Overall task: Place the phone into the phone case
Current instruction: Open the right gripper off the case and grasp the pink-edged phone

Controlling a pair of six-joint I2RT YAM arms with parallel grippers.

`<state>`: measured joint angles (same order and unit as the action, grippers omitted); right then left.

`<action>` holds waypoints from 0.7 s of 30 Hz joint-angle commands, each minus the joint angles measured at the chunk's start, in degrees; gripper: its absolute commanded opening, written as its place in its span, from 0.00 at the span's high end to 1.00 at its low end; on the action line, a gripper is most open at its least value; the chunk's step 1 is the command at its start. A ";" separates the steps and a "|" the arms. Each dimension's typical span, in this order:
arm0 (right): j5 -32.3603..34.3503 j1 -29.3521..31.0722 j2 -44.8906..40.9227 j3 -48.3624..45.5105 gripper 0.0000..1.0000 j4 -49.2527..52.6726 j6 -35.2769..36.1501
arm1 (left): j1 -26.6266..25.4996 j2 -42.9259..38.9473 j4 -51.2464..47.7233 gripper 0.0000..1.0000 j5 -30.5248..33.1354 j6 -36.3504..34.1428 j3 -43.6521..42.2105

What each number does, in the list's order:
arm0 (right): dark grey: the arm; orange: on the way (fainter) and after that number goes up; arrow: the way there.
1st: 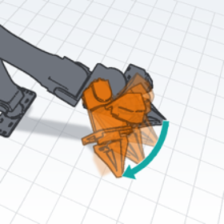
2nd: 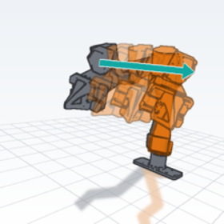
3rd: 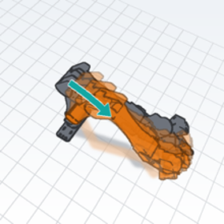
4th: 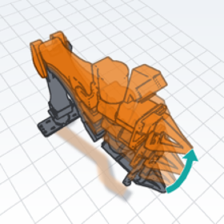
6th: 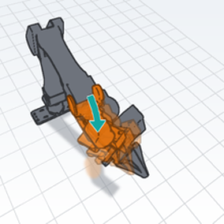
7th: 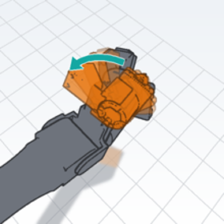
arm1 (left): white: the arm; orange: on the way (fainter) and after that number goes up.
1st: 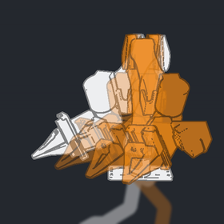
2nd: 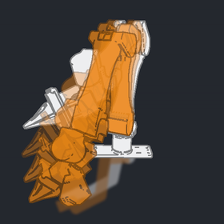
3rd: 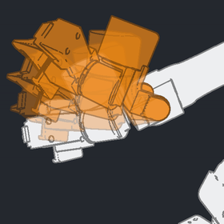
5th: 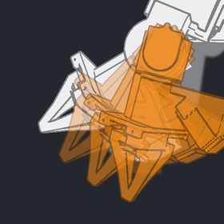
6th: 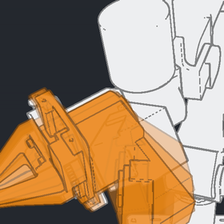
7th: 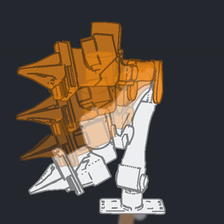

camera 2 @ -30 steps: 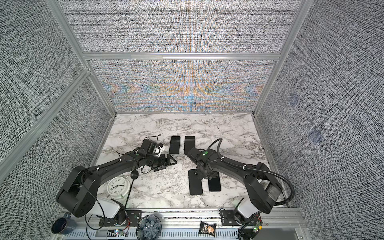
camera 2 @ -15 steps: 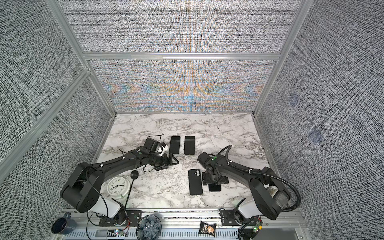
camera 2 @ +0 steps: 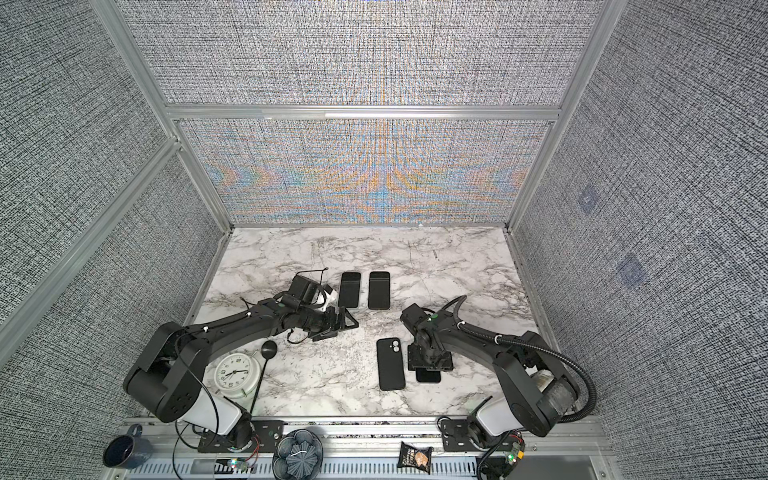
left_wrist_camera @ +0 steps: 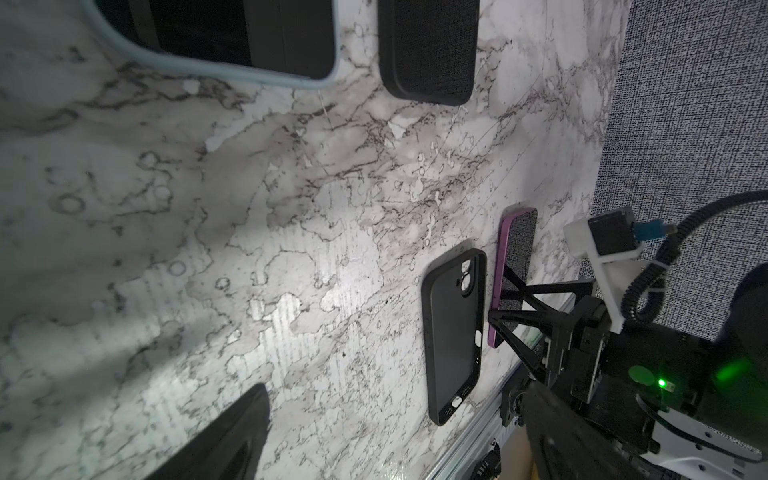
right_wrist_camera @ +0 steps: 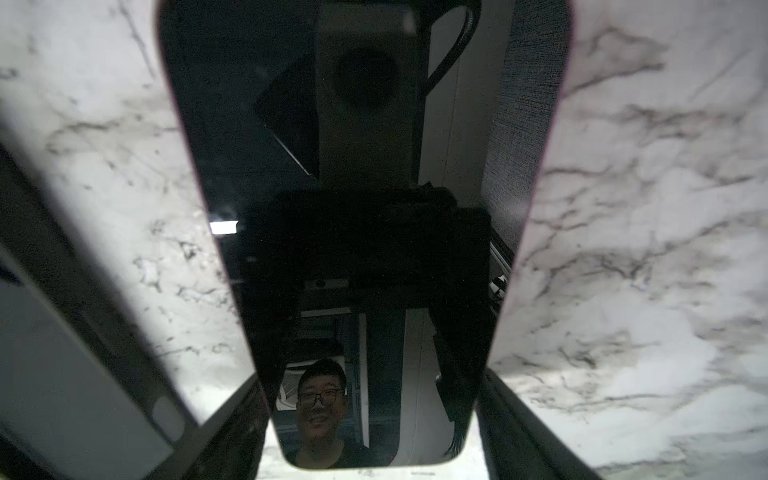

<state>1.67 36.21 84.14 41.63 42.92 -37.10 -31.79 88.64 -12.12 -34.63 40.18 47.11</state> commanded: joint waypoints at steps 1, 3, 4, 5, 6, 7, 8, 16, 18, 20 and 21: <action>0.38 -0.34 0.78 -1.90 0.30 -6.03 0.29 | -0.03 -0.13 -0.34 0.04 0.31 -0.98 0.61; 0.07 -0.43 0.96 -2.28 0.35 -6.62 0.61 | -0.03 -0.31 -0.57 0.04 0.52 -1.07 0.79; 0.02 -0.39 1.03 -2.31 0.36 -6.78 0.95 | -0.03 -0.40 -0.69 0.04 0.61 -1.07 0.93; -0.06 -0.35 1.21 -2.31 0.37 -6.80 1.34 | -0.03 -0.53 -0.81 0.04 0.70 -1.07 0.96; 0.06 -0.35 1.36 -2.18 0.38 -6.79 1.57 | -0.03 -0.53 -0.97 0.04 0.78 -1.18 1.07; 0.10 -0.26 1.38 -2.07 0.39 -6.77 1.98 | -0.03 -0.65 -1.19 0.04 0.98 -1.16 1.13; 0.22 0.12 1.27 -1.99 0.41 -6.56 2.33 | -0.03 -0.66 -1.21 0.04 1.06 -1.16 1.14; 2.71 5.33 1.11 0.93 0.44 -4.84 3.86 | -0.03 -0.62 -2.05 0.04 1.36 -1.25 1.97; 2.95 6.56 1.58 2.15 0.44 -4.67 4.44 | -0.03 -0.97 -2.12 0.04 1.74 -1.16 2.04; 2.73 7.76 2.11 3.06 0.44 -5.11 5.03 | -0.03 -1.27 -1.90 0.04 2.02 -0.95 1.83; 2.48 8.33 2.39 3.53 0.44 -5.36 5.34 | -0.03 -1.20 -1.77 0.04 2.02 -0.82 1.73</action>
<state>4.05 43.53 85.73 44.64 39.64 -32.93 -31.79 87.74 -13.69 -33.15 39.46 48.84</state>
